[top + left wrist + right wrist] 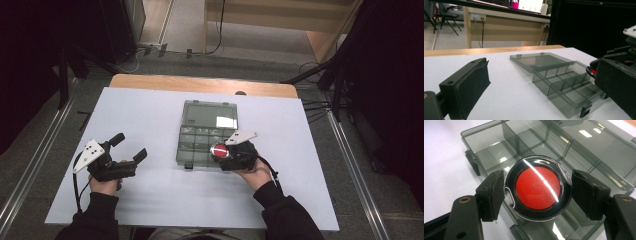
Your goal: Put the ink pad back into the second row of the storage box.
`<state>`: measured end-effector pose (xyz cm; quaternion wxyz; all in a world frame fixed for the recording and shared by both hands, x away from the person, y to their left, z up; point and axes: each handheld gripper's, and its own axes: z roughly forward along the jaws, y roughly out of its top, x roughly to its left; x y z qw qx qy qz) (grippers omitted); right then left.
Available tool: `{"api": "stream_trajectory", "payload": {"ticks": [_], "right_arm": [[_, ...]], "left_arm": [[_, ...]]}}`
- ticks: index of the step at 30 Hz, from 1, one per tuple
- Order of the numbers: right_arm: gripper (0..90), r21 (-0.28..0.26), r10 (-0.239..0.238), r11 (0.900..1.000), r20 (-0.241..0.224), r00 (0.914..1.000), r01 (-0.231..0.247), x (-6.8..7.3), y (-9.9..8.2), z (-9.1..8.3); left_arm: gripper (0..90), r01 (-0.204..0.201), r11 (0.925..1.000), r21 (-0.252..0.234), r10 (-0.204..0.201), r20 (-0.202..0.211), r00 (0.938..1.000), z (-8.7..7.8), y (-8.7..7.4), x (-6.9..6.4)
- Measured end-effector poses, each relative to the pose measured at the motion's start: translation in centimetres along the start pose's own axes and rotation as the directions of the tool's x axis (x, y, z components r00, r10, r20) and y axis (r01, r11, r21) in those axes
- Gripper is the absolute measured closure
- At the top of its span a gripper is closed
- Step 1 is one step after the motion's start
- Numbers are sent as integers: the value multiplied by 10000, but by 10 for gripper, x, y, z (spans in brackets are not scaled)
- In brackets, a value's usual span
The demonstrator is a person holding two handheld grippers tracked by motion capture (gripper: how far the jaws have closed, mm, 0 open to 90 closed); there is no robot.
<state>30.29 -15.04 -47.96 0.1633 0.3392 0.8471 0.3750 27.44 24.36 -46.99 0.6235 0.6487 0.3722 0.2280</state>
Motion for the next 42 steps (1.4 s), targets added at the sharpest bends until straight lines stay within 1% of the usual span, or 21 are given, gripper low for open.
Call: {"api": "stream_trajectory", "payload": {"ticks": [2,3,5,6,7,8,9,13,14,17,21,25,28,32,34,35,37,38,39,40,42], "right_arm": [[304,14,54,10000,171,9998,-55,0,0,-1],[288,44,85,10000,156,9998,-86,1,0,-1],[103,-149,219,9997,305,9993,-214,1,-1,0],[68,-198,372,9991,396,9985,-365,1,0,-1],[0,-358,695,9970,380,9969,-681,-1,1,-3],[0,-358,695,9970,380,9969,-681,-1,1,-3],[0,-452,864,9954,340,9957,-848,-2,0,-5],[0,-955,1240,9881,303,9918,-1207,-7,0,-13],[0,-1190,1467,9826,250,9889,-1428,-8,0,-16],[0,-1712,1790,9698,161,9837,-1737,-12,-1,-23],[0,-2244,1979,9566,306,9797,-1862,-15,-3,-33],[0,-2881,2203,9360,310,9749,-2024,-22,-7,-44],[0,-3114,2420,9250,413,9694,-2177,-28,-10,-50],[0,-3267,2706,9144,541,9612,-2390,-34,-16,-58],[0,-3297,2797,9114,574,9584,-2462,-36,-17,-61],[0,-3380,2769,9099,635,9588,-2404,-37,-19,-62],[0,-3663,2839,8989,694,9563,-2403,-36,-23,-66],[0,-3762,2844,8955,728,9559,-2378,-37,-25,-68],[0,-3780,2817,8961,795,9562,-2326,-37,-27,-70],[0,-3786,2851,8959,881,9544,-2326,-37,-29,-72],[0,-3938,2929,8887,938,9515,-2347,-38,-34,-77]], "left_arm": [[0,-101,9999,-133,99,-151,9998,-2,1,0],[0,-151,9998,-137,148,-188,9997,-3,2,0],[0,-182,9998,-98,181,-196,9996,-2,2,-1],[0,-184,9998,-89,182,-188,9997,-2,2,-1],[0,-222,9997,-94,220,-184,9996,-2,2,-1],[0,-251,9996,-106,249,-192,9995,-2,2,-2],[0,-303,9995,-86,302,-186,9994,-2,2,-2],[0,-362,9993,-68,361,-150,9992,-1,2,-3],[0,-373,9993,-70,372,-148,9992,-1,2,-3],[0,-370,9993,-64,369,-131,9992,-1,2,-3],[0,-325,9994,-68,325,-97,9994,-1,1,-4],[0,-318,9995,-71,317,-101,9994,-1,1,-4],[0,-316,9995,-60,315,-79,9995,-1,1,-4],[0,-321,9995,-58,321,-70,9995,-1,1,-4],[0,-310,9995,-48,310,-71,9995,-1,1,-4],[0,-317,9995,-44,317,-63,9995,-1,1,-4],[0,-306,9995,-53,306,-51,9995,-1,1,-4],[0,-305,9995,-54,305,-44,9995,-1,1,-4],[0,-304,9995,-49,304,-40,9995,-1,1,-4],[0,-303,9995,-41,303,-41,9995,-1,1,-4],[0,-290,9996,-42,289,-39,9996,-1,1,-4]]}}
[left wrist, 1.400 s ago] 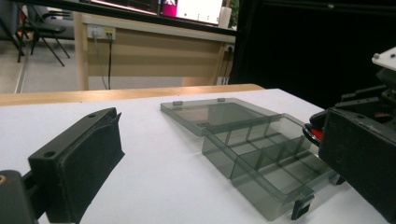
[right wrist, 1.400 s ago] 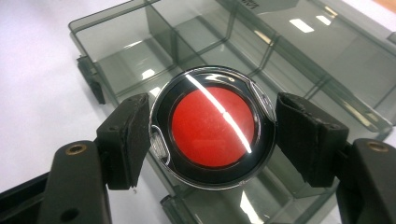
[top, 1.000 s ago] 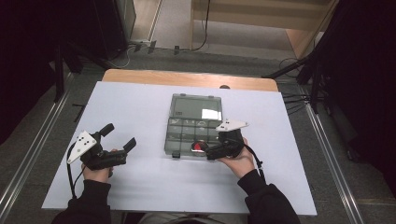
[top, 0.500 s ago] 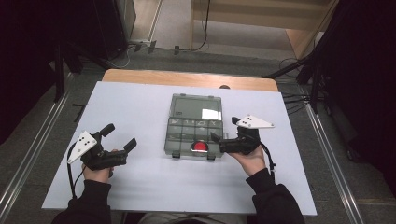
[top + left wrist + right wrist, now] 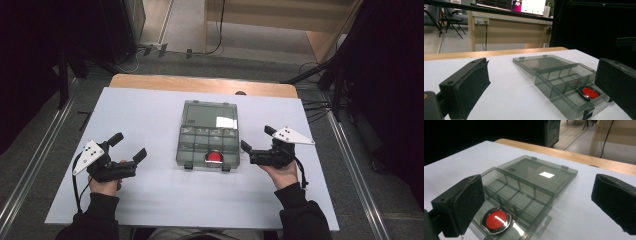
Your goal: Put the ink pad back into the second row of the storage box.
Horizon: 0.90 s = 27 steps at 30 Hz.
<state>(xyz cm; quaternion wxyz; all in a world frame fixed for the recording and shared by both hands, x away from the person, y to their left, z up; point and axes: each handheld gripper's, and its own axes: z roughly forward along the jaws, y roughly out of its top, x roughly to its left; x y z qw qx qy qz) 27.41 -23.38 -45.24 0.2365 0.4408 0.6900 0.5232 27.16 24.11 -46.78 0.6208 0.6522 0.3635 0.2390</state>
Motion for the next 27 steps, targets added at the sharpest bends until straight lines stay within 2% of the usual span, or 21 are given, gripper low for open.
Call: {"api": "stream_trajectory", "payload": {"ticks": [7,16,27], "right_arm": [[0,-390,140,9992,225,9996,-131,-6,0,-16],[0,-931,-11,9956,465,9989,55,-12,-9,-28],[0,-1193,-76,9927,714,9974,161,-17,-17,-44]], "left_arm": [[0,6,10000,26,-6,16,10000,1,0,0],[0,0,10000,47,0,15,10000,1,0,0],[0,-31,9999,108,31,11,10000,1,-1,-1]]}}
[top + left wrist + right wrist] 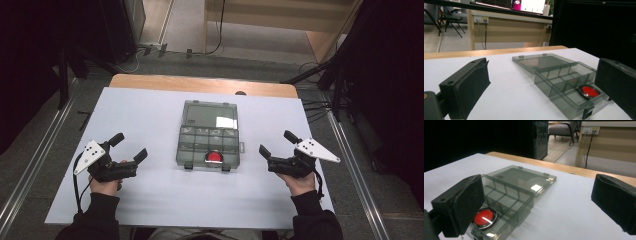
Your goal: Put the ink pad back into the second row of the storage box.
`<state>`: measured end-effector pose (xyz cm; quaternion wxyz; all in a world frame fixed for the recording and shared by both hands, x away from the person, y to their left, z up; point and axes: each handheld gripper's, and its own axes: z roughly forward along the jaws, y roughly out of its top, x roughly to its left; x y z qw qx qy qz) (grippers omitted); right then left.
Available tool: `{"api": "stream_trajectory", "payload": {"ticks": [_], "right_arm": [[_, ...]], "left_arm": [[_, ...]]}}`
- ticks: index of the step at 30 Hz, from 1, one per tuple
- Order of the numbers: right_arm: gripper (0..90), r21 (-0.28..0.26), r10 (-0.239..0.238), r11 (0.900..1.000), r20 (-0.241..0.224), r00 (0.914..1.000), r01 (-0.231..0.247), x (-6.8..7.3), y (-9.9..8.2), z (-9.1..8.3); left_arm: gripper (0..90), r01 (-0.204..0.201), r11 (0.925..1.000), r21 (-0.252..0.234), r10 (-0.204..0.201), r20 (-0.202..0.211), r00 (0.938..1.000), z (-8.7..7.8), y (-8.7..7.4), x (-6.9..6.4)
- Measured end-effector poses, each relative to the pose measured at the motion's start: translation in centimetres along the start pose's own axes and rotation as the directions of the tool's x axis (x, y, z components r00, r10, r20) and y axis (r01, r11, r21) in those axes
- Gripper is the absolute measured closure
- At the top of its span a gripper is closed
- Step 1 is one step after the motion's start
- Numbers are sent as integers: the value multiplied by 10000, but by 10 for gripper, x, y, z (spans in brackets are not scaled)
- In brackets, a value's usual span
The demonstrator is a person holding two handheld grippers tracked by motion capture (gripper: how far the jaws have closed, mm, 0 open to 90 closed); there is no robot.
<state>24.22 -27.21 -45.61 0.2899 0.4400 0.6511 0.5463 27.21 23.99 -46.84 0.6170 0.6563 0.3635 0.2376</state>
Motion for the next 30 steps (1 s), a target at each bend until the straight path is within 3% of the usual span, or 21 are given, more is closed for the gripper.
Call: {"api": "stream_trajectory", "payload": {"ticks": [17,22,30], "right_arm": [[0,-76,-36,10000,165,9999,38,-9,-25,-15],[7,527,-45,9986,159,9999,36,-9,-40,-11],[6,1191,-194,9927,25,9998,190,-5,-44,-3]], "left_arm": [[0,14,10000,62,-15,68,10000,1,0,0],[0,25,10000,93,-25,77,10000,0,0,0],[0,41,9998,190,-44,155,9999,2,-1,0]]}}
